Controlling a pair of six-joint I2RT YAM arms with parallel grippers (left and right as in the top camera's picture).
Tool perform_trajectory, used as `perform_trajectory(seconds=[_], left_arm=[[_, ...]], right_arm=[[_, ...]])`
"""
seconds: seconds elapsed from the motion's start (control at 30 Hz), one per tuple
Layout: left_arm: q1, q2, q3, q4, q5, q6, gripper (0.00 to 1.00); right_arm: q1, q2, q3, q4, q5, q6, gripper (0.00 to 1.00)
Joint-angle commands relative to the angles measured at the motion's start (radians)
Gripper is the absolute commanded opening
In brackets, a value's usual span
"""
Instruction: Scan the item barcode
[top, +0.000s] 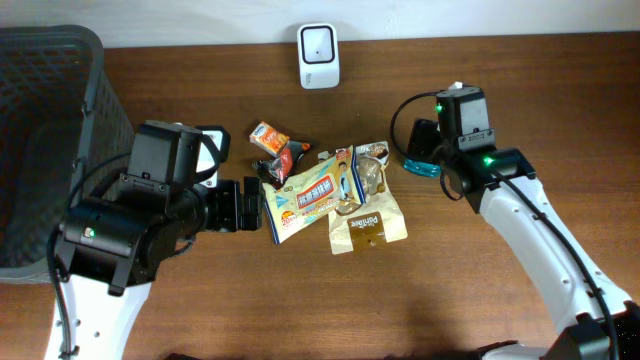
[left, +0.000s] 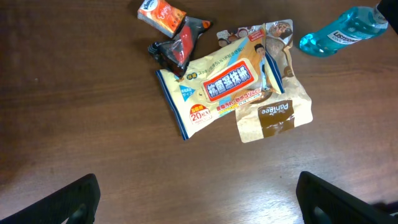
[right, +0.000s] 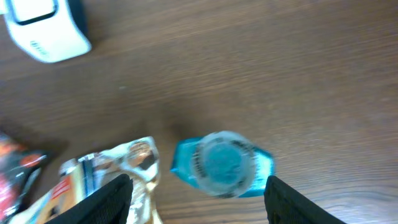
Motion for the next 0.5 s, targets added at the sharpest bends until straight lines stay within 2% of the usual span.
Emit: perform_trajectory(seconds=[0.0, 0.17, 0.47], left_arm=[[0.002, -0.002, 0.006, -0.002, -0.008, 0.012, 0.99], [0.002, -0.002, 0.006, -0.002, -0.007, 0.012, 0.99], [0.002, -0.002, 0.006, -0.002, -0.008, 0.012, 0.99]], right_arm=[[0.004, 0.045, 0.024, 0.003, 0.101, 0.009, 0.69], [0.005, 0.121, 0.024, 0.028, 0.1, 0.009, 0.69], [0.005, 0.116, 0.082, 0.008, 0.129, 0.005, 0.65]])
